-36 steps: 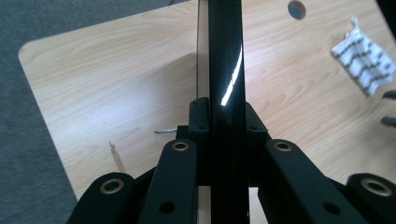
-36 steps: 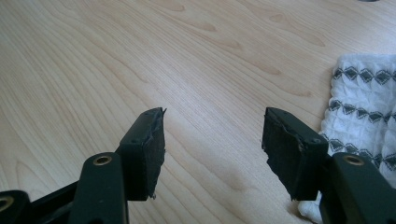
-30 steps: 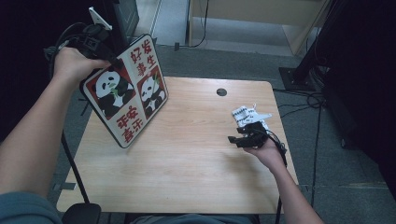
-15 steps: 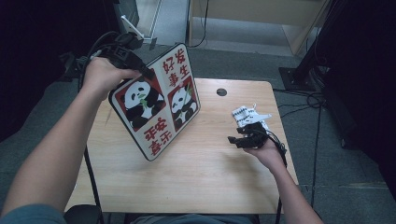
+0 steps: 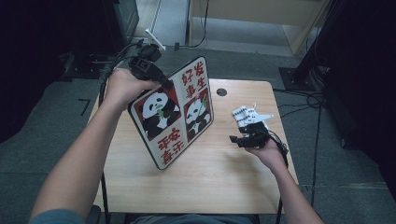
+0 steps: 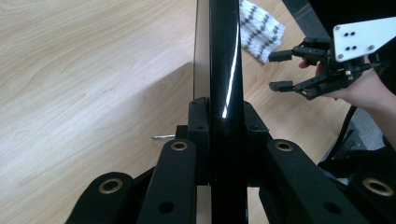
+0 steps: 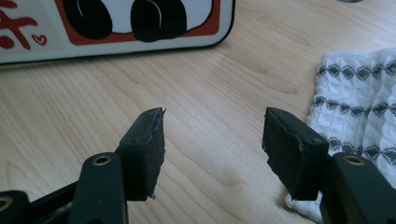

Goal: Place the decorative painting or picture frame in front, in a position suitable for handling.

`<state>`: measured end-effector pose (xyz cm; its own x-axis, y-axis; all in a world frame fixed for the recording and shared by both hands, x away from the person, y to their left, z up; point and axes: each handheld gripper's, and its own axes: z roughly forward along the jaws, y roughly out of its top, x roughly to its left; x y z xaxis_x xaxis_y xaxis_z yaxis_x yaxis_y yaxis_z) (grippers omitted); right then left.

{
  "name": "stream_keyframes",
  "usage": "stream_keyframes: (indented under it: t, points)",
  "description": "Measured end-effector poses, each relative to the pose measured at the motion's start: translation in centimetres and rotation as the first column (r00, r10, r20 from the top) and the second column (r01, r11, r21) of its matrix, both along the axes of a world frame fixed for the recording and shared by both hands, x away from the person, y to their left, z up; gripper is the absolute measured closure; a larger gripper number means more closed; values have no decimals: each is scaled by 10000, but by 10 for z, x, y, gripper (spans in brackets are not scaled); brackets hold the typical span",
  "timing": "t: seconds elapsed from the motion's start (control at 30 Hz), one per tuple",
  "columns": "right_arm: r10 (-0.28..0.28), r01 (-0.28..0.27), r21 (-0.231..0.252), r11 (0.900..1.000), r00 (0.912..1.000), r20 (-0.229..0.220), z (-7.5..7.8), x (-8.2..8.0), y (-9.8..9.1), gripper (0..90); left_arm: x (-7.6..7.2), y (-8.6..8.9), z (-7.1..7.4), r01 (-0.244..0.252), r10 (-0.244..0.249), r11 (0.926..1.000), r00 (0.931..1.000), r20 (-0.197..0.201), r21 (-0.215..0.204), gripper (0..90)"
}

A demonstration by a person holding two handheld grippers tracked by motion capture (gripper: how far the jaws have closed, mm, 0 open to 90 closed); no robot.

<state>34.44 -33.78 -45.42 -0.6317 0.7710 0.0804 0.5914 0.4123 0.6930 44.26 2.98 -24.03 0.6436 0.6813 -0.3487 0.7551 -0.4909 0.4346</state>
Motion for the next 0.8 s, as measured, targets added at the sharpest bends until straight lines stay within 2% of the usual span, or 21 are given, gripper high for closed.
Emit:
stream_keyframes:
  t: [0.23,0.43,0.57,0.67,0.8]
  points:
    - [23,-23,-95,10000,10000,-63,-2,1,0,401,-5,-1,0,-31,32,9999,10000,62,-114,793]
    - [18,-18,-110,9999,10000,-59,-2,2,0,400,-10,1,-3,-305,307,9990,9995,62,-317,787]
    - [39,-40,-115,9999,10000,-64,-3,2,0,399,-14,-2,-2,-162,166,9995,9997,156,-280,783]
    - [55,-56,-136,9999,9999,-114,-3,2,1,397,-15,-3,-2,-238,243,9995,9994,231,-221,784]
    - [66,-68,-119,9999,9999,-126,-3,2,2,396,-15,1,-4,-335,339,9990,9993,140,-281,780]
